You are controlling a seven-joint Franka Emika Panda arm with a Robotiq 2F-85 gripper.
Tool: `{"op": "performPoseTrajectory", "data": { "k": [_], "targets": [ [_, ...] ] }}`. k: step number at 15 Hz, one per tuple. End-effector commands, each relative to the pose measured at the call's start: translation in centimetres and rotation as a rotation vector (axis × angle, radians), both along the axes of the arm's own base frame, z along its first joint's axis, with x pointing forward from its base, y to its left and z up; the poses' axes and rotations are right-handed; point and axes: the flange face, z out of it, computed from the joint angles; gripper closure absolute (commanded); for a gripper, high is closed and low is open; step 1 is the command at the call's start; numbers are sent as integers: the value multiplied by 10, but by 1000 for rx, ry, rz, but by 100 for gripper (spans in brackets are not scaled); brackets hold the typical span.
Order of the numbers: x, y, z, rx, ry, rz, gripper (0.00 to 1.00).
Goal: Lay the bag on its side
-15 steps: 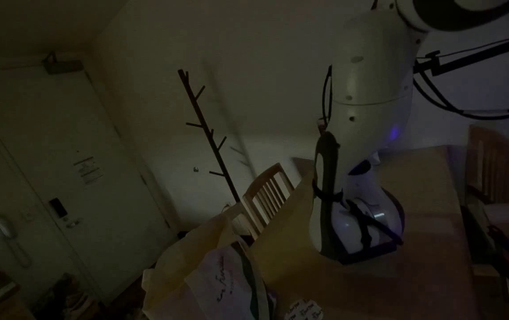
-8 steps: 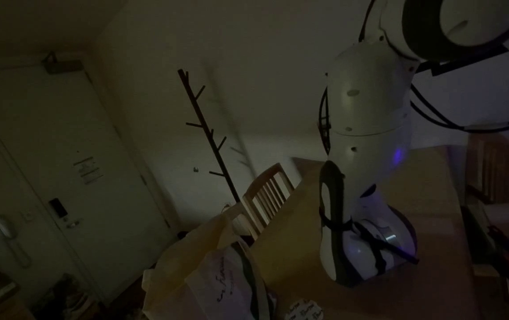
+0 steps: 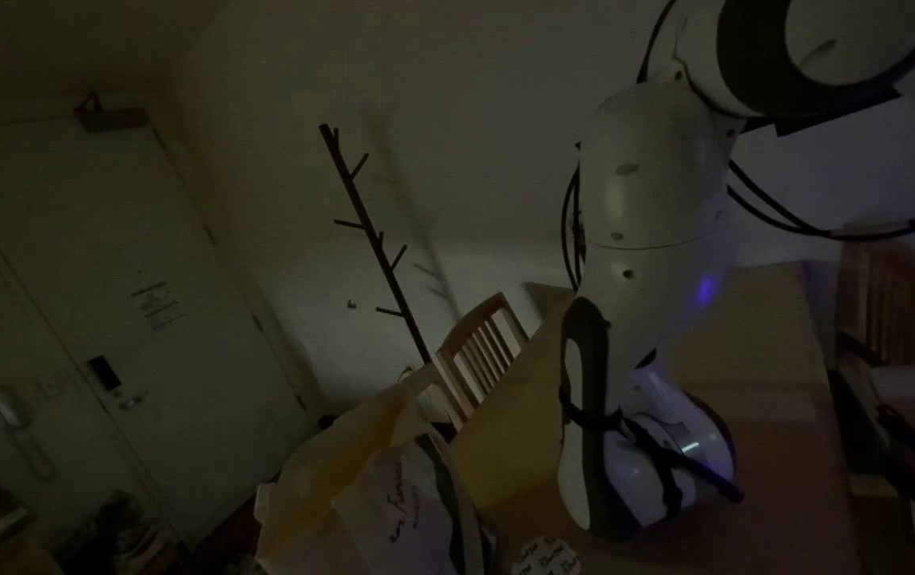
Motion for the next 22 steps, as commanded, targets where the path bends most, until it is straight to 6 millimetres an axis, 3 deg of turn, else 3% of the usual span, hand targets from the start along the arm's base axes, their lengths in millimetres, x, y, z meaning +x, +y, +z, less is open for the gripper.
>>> {"op": "performPoseTrajectory", "data": {
  "k": [1, 5, 9, 11, 12, 13, 15, 22],
  "targets": [
    [3, 26, -6, 113, 34, 3, 95],
    [11, 45, -12, 245, 50, -1, 94],
    [20, 50, -14, 363, 46, -27, 94],
    [19, 46, -13, 421, 46, -41, 69],
    [18, 44, -13, 448, 45, -44, 91],
    [17, 41, -16, 467, 43, -54, 64],
    [12, 35, -21, 508, 47, -60, 57],
    [-14, 28, -41, 598, 77, -64, 12]
  ]
}}
